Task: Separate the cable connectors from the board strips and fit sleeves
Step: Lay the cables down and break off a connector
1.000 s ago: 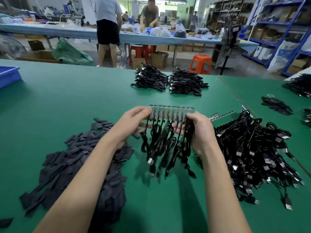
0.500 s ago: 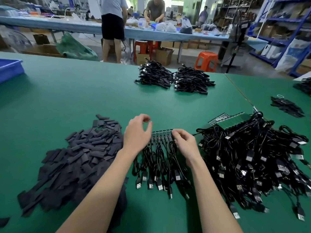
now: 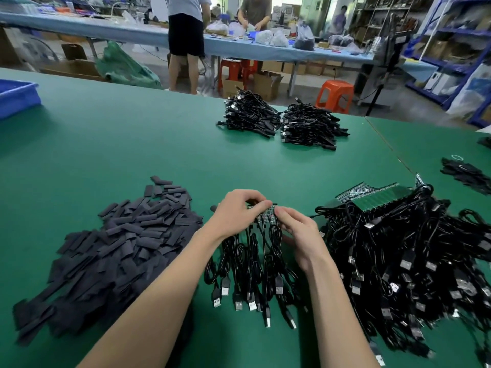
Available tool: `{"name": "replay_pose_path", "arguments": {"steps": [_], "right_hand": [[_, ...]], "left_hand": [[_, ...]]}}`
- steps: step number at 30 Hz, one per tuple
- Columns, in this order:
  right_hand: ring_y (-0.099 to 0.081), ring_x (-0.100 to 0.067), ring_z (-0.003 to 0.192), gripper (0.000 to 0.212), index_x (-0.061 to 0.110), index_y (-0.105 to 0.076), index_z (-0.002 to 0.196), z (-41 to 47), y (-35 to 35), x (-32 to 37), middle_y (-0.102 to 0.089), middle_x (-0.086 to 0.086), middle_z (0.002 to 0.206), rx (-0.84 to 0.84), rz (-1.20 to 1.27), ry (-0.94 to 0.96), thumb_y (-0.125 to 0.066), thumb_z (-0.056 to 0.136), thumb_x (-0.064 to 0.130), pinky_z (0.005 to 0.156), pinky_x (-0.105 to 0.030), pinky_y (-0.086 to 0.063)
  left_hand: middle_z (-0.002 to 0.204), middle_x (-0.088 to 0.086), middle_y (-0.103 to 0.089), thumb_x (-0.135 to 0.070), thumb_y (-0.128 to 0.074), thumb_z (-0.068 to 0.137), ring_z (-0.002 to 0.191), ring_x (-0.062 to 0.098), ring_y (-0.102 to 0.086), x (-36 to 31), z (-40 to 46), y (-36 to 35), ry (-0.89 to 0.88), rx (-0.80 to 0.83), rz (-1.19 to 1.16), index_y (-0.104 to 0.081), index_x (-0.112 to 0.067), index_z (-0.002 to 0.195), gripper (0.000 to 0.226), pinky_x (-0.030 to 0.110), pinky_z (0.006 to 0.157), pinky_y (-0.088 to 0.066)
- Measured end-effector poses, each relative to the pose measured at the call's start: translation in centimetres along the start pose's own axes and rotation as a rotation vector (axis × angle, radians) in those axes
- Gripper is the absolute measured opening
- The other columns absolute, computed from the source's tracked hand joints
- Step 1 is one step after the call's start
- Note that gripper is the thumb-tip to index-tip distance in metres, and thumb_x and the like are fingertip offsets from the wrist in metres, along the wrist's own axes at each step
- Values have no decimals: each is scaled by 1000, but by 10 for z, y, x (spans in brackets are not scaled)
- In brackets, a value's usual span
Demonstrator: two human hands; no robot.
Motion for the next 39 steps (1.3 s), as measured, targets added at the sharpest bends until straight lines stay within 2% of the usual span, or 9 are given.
{"name": "replay_pose_path", "arguments": {"steps": [6,9,11,16,20,24,30,36,39], "right_hand": [[-67,-18,89,32,15,-82,98,2,3,-2,-76,-7,101,123,223,-172,-81,71,33,87,-35,-52],[-67,-25,94,33,10,-74,104,-3,5,3,-74,-10,101,136,325,-223,-77,77,29,101,-45,-49],[-65,-21,94,36,14,-73,105,-12,7,14,-74,-5,100,85,174,-178,-78,75,32,95,-41,-49],[-58,-5,59,20,25,-78,83,-39,7,59,-68,7,78,102,23,29,-85,67,34,59,-20,-52],[-57,-4,58,6,23,-74,83,-40,-6,87,-65,6,74,38,5,218,-79,85,23,56,-17,-50],[-61,-10,66,7,22,-71,90,-20,-34,84,-66,5,80,73,118,95,-77,86,23,58,-21,-50],[-59,-3,47,11,8,-73,96,9,-54,50,-65,-6,82,-99,-196,56,-77,91,16,49,-19,-52],[-67,-10,52,25,11,-65,115,43,-71,43,-75,-1,76,-17,-167,-31,-57,104,32,46,-20,-49],[-66,-8,69,18,19,-73,105,62,-91,32,-75,6,82,-36,-714,182,-65,96,33,65,-23,-49]], "left_hand": [[88,-15,-75,-32,-67,96,85,-4,-65,1,0,-3,-21,42,-133,-77,-24,92,14,12,82,-45],[88,-20,-74,-34,-65,97,86,-5,-65,4,0,-2,6,58,-184,-74,-32,89,12,14,82,-45],[91,-19,-73,-35,-64,97,90,-2,-65,9,-1,-2,16,56,-131,-73,-31,93,11,22,87,-48],[116,-14,-66,-30,-66,96,108,5,-57,15,-10,-7,-62,-110,68,-64,-27,120,24,25,97,-43],[103,-14,-71,-23,-64,98,100,4,-65,8,-20,-6,-79,-192,-177,-68,-25,107,10,20,91,-49],[98,2,-76,-22,-50,106,89,16,-73,-4,-24,0,92,-98,-729,-67,-12,108,20,30,81,-59],[105,9,-71,-20,-58,102,82,19,-64,4,-32,-2,360,-53,-906,-67,-11,111,16,24,64,-55],[79,-4,-71,-13,-63,98,62,8,-60,20,-31,25,405,-187,-894,-65,-16,97,3,20,51,-44],[82,1,-66,-12,-61,98,66,13,-55,29,-31,32,462,-282,-921,-63,-18,92,8,24,57,-37]]}}
Point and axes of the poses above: each hand's wrist, its own z-axis towards the middle knuckle, its own y-axis out of the back of the hand, x = y × z, the point moved 1 cm from there along z, towards the middle knuckle
